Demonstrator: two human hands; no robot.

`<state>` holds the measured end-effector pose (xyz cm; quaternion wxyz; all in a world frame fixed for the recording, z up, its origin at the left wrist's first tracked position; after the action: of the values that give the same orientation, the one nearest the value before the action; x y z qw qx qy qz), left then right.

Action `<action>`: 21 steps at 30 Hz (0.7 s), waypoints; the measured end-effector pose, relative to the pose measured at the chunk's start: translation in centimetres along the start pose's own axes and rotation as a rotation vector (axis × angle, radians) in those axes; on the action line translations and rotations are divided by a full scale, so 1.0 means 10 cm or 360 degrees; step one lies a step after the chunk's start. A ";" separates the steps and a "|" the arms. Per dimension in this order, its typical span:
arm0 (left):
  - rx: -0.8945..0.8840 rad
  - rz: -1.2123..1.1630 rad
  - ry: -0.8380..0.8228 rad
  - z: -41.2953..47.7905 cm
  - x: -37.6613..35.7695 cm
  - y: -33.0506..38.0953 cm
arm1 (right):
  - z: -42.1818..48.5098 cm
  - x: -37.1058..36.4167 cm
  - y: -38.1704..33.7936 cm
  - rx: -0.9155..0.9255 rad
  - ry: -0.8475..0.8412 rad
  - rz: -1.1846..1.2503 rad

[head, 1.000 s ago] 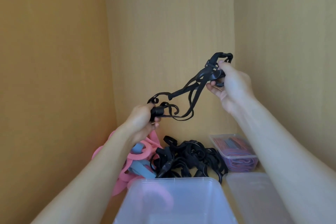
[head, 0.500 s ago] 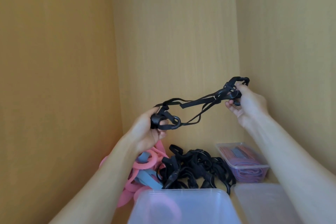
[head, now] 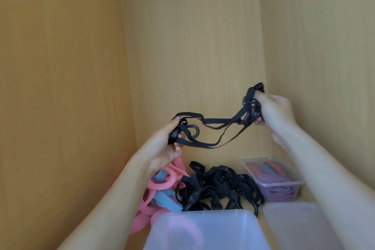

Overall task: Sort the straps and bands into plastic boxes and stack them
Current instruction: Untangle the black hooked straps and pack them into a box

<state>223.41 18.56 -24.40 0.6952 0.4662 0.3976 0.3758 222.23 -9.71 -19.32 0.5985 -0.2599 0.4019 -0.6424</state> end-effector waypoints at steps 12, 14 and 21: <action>-0.0117 0.0452 0.0269 0.03 0.14 0.01 | -0.01 -0.05 0.04 -0.0082 -0.0049 0.0083; -0.0101 0.0435 0.0275 0.04 0.12 0.00 | 0.00 0.01 0.04 -0.0084 0.0020 0.0161; 0.0075 0.0414 0.0149 0.04 0.14 -0.04 | 0.02 0.13 0.07 -0.0085 0.0176 0.0280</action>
<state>224.40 19.54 -24.95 0.6102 0.5120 0.3745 0.4747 222.60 -10.95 -20.03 0.6224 -0.2036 0.4726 -0.5897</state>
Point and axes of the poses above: each hand's wrist, its own z-axis towards the middle knuckle, its own x-axis out of the back of the hand, y = z × x, the point moved 6 cm from there along z, towards the middle knuckle, and after that the axes turned 10 degrees about -y, right-handed, at the moved point
